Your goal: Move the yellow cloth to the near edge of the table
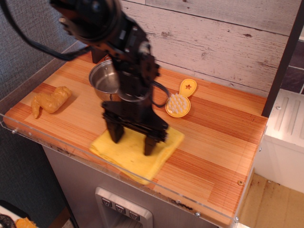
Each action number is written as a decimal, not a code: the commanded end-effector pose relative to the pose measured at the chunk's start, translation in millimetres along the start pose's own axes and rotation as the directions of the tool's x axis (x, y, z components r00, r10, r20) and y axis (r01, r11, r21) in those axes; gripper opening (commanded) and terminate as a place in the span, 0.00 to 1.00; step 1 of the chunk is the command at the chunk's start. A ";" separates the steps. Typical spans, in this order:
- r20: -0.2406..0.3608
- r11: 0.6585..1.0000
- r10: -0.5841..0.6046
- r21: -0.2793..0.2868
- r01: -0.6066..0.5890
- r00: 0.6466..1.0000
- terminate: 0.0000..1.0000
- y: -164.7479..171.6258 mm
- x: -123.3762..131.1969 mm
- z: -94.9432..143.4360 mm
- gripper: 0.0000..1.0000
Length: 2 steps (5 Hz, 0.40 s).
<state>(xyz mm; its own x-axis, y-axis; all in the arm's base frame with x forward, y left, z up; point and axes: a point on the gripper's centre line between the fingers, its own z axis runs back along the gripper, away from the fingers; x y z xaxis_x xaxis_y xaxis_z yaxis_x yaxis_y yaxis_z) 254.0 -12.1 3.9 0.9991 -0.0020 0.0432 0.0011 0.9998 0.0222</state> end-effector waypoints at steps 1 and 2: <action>-0.034 0.998 -0.070 -0.008 0.070 0.997 0.00 -62.8 4.0 -3.4 1.00; -0.048 0.999 -0.040 -0.010 0.040 0.998 0.00 -87.7 8.1 -3.7 1.00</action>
<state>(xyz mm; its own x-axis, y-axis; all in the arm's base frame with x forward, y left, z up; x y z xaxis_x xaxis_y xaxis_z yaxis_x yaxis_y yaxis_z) 268.4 -92.8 4.0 0.9999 -0.0143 0.0075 0.0142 0.9998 0.0122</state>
